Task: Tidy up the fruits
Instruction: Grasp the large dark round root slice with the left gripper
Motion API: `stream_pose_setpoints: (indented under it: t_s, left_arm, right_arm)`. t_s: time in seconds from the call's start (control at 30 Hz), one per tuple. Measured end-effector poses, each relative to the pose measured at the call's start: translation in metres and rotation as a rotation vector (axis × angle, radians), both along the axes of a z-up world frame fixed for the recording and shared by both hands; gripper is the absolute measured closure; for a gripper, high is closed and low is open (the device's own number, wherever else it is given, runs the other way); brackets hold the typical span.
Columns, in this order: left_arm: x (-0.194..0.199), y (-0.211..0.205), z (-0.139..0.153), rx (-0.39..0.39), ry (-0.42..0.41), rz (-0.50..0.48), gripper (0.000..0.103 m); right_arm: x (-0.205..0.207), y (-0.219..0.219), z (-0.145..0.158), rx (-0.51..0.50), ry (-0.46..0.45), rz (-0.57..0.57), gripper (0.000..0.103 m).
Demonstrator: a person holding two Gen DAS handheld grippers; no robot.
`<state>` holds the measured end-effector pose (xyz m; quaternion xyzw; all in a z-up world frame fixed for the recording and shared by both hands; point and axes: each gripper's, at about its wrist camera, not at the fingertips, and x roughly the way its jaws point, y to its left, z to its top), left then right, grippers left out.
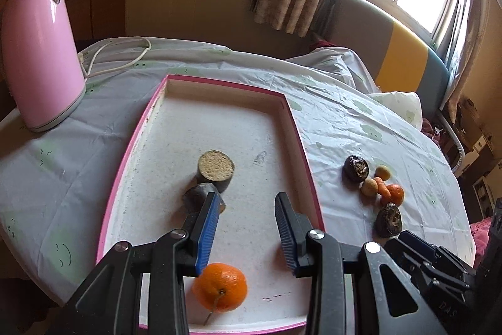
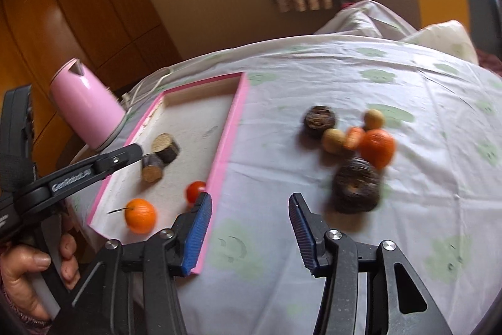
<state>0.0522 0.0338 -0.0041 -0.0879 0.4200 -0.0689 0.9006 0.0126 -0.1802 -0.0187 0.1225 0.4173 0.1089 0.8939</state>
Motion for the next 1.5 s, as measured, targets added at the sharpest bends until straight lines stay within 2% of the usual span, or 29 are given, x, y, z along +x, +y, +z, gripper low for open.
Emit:
stream_pose_setpoints:
  t_s: [0.33,0.6,0.73,0.93,1.0,1.33,1.5]
  left_arm:
    - [-0.012,-0.051,0.002,0.004,0.001,-0.153,0.066]
    - [-0.015,-0.107,-0.004,-0.010,0.008,-0.355,0.066]
    - [-0.010,-0.135,-0.016,-0.022,0.046,-0.432,0.066]
    - [0.001,-0.167,-0.031,-0.066,0.104,-0.481,0.057]
    - [0.006,-0.176,-0.035,-0.044,0.110,-0.478,0.056]
    - [0.030,-0.198,-0.049,-0.015,0.123,-0.439,0.055]
    - [0.016,-0.191,-0.049,-0.023,0.084,-0.468,0.056]
  right_arm:
    - [-0.009,-0.060,-0.006,-0.025,0.023,-0.161,0.051]
    - [-0.013,-0.090,-0.012,-0.080,0.045,-0.263,0.055]
    - [-0.015,-0.101,-0.017,-0.091,0.064,-0.294,0.055]
    - [-0.017,-0.118,-0.020,-0.057,0.084,-0.327,0.055]
    - [-0.017,-0.122,-0.021,-0.055,0.086,-0.333,0.055]
    - [-0.016,-0.137,-0.023,-0.048,0.095,-0.347,0.055]
    - [-0.012,-0.143,-0.025,-0.037,0.099,-0.348,0.055]
